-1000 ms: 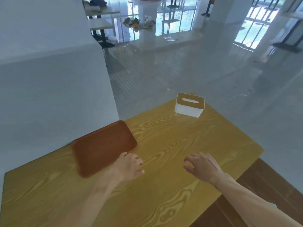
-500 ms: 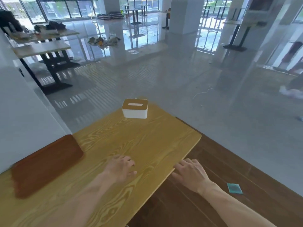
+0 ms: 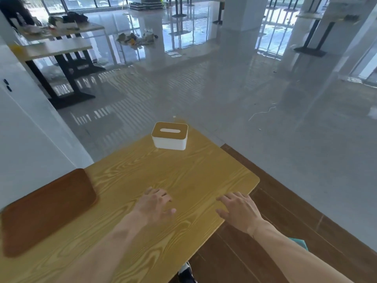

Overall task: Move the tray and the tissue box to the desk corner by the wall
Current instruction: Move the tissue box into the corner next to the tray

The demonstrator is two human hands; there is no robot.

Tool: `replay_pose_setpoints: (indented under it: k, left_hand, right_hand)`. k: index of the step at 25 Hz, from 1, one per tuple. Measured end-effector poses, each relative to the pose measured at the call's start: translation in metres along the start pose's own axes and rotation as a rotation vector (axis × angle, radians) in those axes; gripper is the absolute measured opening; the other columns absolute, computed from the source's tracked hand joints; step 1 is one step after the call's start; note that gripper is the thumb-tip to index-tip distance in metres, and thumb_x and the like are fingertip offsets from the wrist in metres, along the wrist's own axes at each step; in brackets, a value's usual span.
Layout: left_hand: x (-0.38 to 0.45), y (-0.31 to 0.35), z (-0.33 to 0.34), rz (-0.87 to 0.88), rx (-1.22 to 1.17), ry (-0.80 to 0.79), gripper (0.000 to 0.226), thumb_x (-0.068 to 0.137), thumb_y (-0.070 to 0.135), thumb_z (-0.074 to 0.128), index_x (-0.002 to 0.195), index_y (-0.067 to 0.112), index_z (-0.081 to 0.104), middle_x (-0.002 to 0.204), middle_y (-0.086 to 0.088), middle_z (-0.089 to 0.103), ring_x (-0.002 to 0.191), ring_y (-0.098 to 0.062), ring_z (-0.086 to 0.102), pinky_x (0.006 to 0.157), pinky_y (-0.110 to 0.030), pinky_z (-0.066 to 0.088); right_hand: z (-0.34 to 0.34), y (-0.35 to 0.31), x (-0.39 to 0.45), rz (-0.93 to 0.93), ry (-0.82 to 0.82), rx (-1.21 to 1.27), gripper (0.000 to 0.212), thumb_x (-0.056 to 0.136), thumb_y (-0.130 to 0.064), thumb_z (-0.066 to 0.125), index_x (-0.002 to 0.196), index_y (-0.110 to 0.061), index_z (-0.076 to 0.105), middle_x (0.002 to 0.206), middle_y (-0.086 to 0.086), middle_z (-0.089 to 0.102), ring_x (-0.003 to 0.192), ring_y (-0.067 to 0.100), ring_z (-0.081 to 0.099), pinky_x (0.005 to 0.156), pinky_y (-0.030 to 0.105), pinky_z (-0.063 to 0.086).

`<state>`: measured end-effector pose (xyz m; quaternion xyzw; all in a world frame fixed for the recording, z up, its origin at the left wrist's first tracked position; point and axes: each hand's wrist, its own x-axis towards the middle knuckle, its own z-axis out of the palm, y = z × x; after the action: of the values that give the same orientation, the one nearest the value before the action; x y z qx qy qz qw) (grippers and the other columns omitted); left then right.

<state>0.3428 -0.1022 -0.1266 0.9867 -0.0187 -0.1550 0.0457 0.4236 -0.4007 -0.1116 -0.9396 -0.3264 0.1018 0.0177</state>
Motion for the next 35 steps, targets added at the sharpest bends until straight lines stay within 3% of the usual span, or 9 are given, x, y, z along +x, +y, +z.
replay_pose_setpoints:
  k: [9,14,17,21,30,35]
  left_hand:
    - [0.076,-0.076,-0.015,-0.123,0.004,-0.139,0.07,0.088,0.069,0.039,0.145,0.029,0.039,0.154,-0.002,0.036,0.147,-0.021,0.018,0.119,-0.053,0.003]
    - [0.11,-0.118,-0.036,-0.139,0.052,-0.116,0.078,0.087,0.07,0.041,0.151,0.028,0.025,0.159,-0.001,0.027,0.149,-0.021,0.009,0.119,-0.054,-0.002]
    - [0.14,-0.136,-0.051,-0.147,0.065,-0.128,0.091,0.082,0.071,0.051,0.154,0.029,0.013,0.164,0.002,0.014,0.15,-0.019,0.001,0.118,-0.054,-0.003]
    - [0.187,-0.154,-0.07,-0.159,0.126,-0.114,0.103,0.079,0.073,0.055,0.154,0.032,-0.002,0.165,0.003,-0.005,0.149,-0.019,-0.011,0.117,-0.054,-0.008]
    - [0.295,-0.192,-0.105,-0.216,0.215,-0.11,0.134,0.064,0.072,0.071,0.148,0.033,-0.025,0.163,0.003,-0.019,0.149,-0.021,-0.015,0.113,-0.065,-0.011]
    - [0.337,-0.208,-0.1,-0.158,0.197,-0.21,0.144,0.055,0.07,0.079,0.145,0.037,-0.029,0.16,0.003,-0.027,0.148,-0.021,-0.018,0.113,-0.065,-0.01]
  right_hand:
    - [-0.007,0.008,0.132,-0.036,-0.069,0.072,0.06,0.093,-0.061,0.047,0.147,-0.037,0.036,0.151,-0.009,0.044,0.14,0.018,0.037,0.109,0.04,0.033]
    - [-0.013,0.008,0.196,-0.055,-0.119,0.034,0.07,0.092,-0.063,0.047,0.153,-0.036,0.026,0.159,-0.006,0.035,0.149,0.021,0.023,0.115,0.044,0.028]
    - [-0.02,0.006,0.243,-0.047,-0.154,0.018,0.079,0.092,-0.065,0.046,0.157,-0.035,0.012,0.166,-0.002,0.018,0.153,0.026,0.007,0.12,0.051,0.02]
    - [-0.031,0.005,0.302,-0.08,-0.141,-0.002,0.084,0.089,-0.068,0.049,0.156,-0.043,0.005,0.168,0.001,0.006,0.153,0.03,-0.001,0.121,0.056,0.014]
    - [-0.037,0.008,0.412,-0.139,-0.225,-0.056,0.114,0.076,-0.081,0.055,0.154,-0.038,-0.018,0.165,0.0,-0.024,0.15,0.034,-0.019,0.121,0.06,0.003]
    - [-0.026,0.002,0.449,-0.176,-0.296,-0.023,0.118,0.074,-0.08,0.058,0.155,-0.035,-0.015,0.165,0.002,-0.023,0.151,0.031,-0.017,0.12,0.061,0.006]
